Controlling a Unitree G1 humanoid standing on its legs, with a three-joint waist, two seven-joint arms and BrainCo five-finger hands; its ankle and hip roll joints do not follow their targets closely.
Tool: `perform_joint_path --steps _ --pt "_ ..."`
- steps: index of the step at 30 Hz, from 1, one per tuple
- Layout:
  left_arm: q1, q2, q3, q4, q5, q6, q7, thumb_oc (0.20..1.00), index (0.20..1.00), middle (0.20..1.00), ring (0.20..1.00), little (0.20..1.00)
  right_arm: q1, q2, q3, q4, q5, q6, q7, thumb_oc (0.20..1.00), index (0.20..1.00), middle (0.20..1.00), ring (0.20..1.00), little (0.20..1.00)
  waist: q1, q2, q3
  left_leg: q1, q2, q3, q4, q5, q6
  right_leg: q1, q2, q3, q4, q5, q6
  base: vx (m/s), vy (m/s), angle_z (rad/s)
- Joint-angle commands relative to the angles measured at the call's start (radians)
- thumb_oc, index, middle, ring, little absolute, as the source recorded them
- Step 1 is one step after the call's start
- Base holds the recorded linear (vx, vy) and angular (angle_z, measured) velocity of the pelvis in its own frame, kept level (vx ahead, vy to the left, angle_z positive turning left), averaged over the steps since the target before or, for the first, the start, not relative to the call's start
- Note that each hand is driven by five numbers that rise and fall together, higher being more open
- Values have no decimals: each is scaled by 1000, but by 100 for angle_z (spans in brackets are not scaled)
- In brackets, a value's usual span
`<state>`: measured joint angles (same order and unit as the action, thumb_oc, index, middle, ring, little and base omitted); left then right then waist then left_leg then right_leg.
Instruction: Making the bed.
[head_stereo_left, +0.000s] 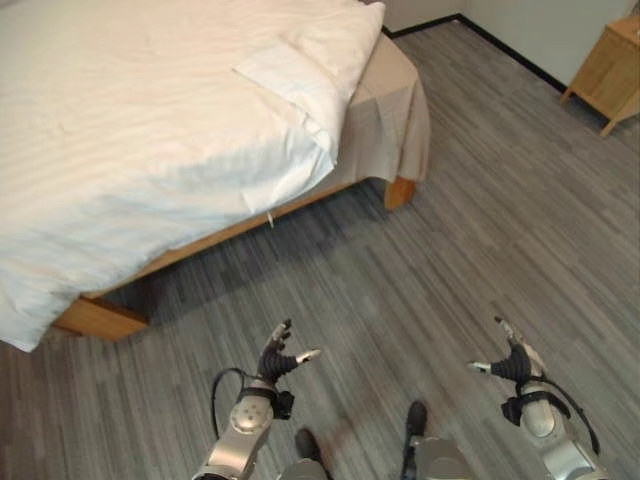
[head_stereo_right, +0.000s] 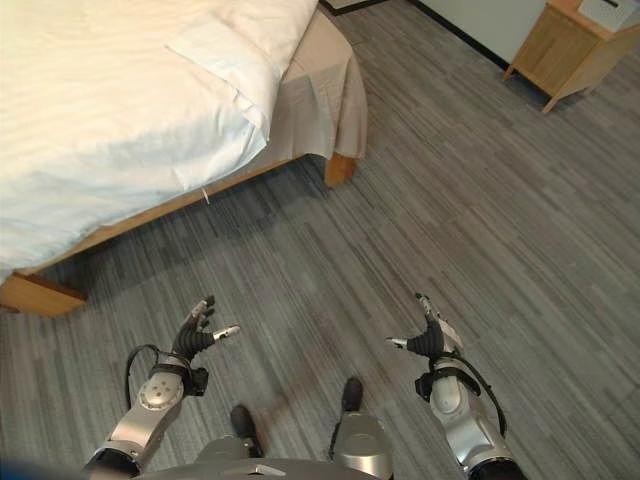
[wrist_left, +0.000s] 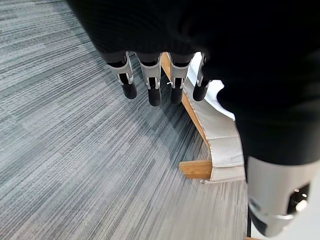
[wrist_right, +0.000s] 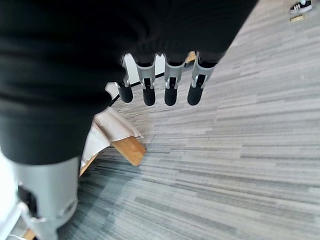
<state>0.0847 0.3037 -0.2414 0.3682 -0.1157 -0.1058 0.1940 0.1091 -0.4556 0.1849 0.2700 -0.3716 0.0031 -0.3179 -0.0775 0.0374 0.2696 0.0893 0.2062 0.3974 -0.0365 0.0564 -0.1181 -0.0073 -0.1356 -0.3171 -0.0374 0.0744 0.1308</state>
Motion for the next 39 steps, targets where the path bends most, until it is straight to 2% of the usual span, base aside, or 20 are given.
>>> perform_joint_path --steps 1,3,5,8,11,14,16,17,18,19,20,21,23,25,27,29,30,33,35,39 --pt "-30 -2 -18 -52 -81 -53 13 1000 1000 1000 1000 1000 -20 -54 -22 -91 39 -57 -20 1000 1000 1000 1000 1000 19 -10 9 -68 123 -117 426 19 -64 8 -12 -11 -10 -63 -28 146 -301 -9" --pt "-41 -11 -34 -56 -93 -55 16 1000 1000 1000 1000 1000 -21 -69 -28 -97 51 -53 -23 1000 1000 1000 1000 1000 33 -18 37 -144 118 -151 559 68 -57 68 2 -16 -38 -93 -55 214 -253 -7" --pt "-55 -21 -45 -53 -96 -59 22 1000 1000 1000 1000 1000 -41 -74 -23 -91 52 -45 -23 1000 1000 1000 1000 1000 56 -31 50 -273 34 -168 597 6 -35 99 -2 11 -49 -116 -55 231 -126 -11" --pt "-58 -31 -50 -54 -93 -60 24 1000 1000 1000 1000 1000 -52 -71 -12 -75 47 -37 -23 1000 1000 1000 1000 1000 89 -29 33 -347 -36 -102 430 -49 7 137 11 45 -50 -164 -40 325 -11 -34" --pt "-50 -35 -51 -59 -89 -62 20 1000 1000 1000 1000 1000 -66 -79 3 -51 40 -36 -29 1000 1000 1000 1000 1000 122 -2 15 -351 -69 -50 163 60 -8 184 46 71 -50 -200 -27 409 61 -36" --pt "-33 -55 -57 -40 -102 -62 28 1000 1000 1000 1000 1000 -107 -76 40 -29 -3 -38 -20 1000 1000 1000 1000 1000 154 -5 -10 -324 -126 -165 62 80 25 269 42 103 -50 -239 -1 478 78 -60" --pt "-33 -55 -61 -35 -103 -63 27 1000 1000 1000 1000 1000 -102 -67 43 -32 -6 -41 -18 1000 1000 1000 1000 1000 159 -14 -22 -314 -131 -167 58 79 36 273 35 115 -31 -240 -1 394 57 -65" --pt "-39 -46 -66 -23 -104 -61 37 1000 1000 1000 1000 1000 -110 -45 66 -26 -6 -46 -20 1000 1000 1000 1000 1000 170 -48 -32 -266 -155 -157 49 49 72 256 6 128 98 -243 27 384 61 -76" --pt "-40 -45 -66 -23 -104 -61 36 1000 1000 1000 1000 1000 -111 -44 66 -26 -7 -46 -21 1000 1000 1000 1000 1000 174 -47 -33 -268 -151 -154 48 51 73 251 8 132 99 -241 26 457 124 -79" --pt "-57 -37 -74 -11 -95 -53 38 1000 1000 1000 1000 1000 -114 -31 90 -24 -21 -42 -7 1000 1000 1000 1000 1000 158 -58 -27 -190 -174 -153 17 17 100 158 -25 145 307 -169 80 172 68 -53" --pt "-59 -37 -73 -11 -95 -54 38 1000 1000 1000 1000 1000 -116 -32 90 -23 -21 -42 -7 1000 1000 1000 1000 1000 161 -55 -29 -194 -170 -150 17 20 100 151 -21 149 308 -166 79 256 104 -53" --pt "-72 -31 -79 -7 -90 -49 44 1000 1000 1000 1000 1000 -114 -28 100 -28 -27 -42 -2 1000 1000 1000 1000 1000 144 -56 -20 -160 -183 -156 3 9 116 101 -35 167 409 -86 112 151 87 -42" --pt "-86 -16 -89 -19 -82 -52 52 1000 1000 1000 1000 1000 -109 -10 103 -41 -14 -47 0 1000 1000 1000 1000 1000 118 -31 -13 -101 -169 -174 -34 -6 127 4 -24 196 576 -25 117 292 122 -3" --pt "-103 -10 -92 -26 -82 -51 55 1000 1000 1000 1000 1000 -101 5 110 -40 -14 -44 1 1000 1000 1000 1000 1000 105 -19 -7 -66 -157 -179 -49 -28 123 -69 -58 169 627 -44 99 326 39 56" --pt "-112 -9 -89 -28 -85 -52 58 1000 1000 1000 1000 1000 -103 13 109 -38 -10 -44 0 1000 1000 1000 1000 1000 96 -19 -2 -52 -156 -189 -51 -40 117 -95 -72 145 586 -65 84 300 -57 52" --pt "-118 -14 -83 -33 -99 -51 64 1000 1000 1000 1000 1000 -107 33 104 -48 13 -43 1 1000 1000 1000 1000 1000 71 -35 4 -13 -167 -230 -51 -75 99 -135 -44 120 358 -108 51 455 -172 43" --pt "-114 -17 -80 -32 -95 -48 65 1000 1000 1000 1000 1000 -103 30 102 -48 9 -38 -5 1000 1000 1000 1000 1000 51 -43 7 17 -174 -257 -51 -103 92 -134 -10 139 199 -87 44 422 -166 45" --pt "-103 -32 -49 -7 -86 -46 69 1000 1000 1000 1000 1000 -103 26 91 -53 0 -26 -6 1000 1000 1000 1000 1000 24 -51 2 63 -175 -298 -51 -151 71 -189 6 173 -11 18 73 470 -141 82" --pt "-92 -34 -29 5 -80 -46 71 1000 1000 1000 1000 1000 -96 24 84 -62 -9 -19 -1 1000 1000 1000 1000 1000 12 -46 0 100 -165 -330 -51 -184 57 -240 7 189 -34 47 92 406 -124 46" --pt "-49 -49 -6 7 -82 -51 70 1000 1000 1000 1000 1000 -84 11 85 -63 -27 -22 10 1000 1000 1000 1000 1000 4 -38 -26 184 -157 -388 -25 -258 61 -197 -6 199 -24 76 73 454 -200 87"
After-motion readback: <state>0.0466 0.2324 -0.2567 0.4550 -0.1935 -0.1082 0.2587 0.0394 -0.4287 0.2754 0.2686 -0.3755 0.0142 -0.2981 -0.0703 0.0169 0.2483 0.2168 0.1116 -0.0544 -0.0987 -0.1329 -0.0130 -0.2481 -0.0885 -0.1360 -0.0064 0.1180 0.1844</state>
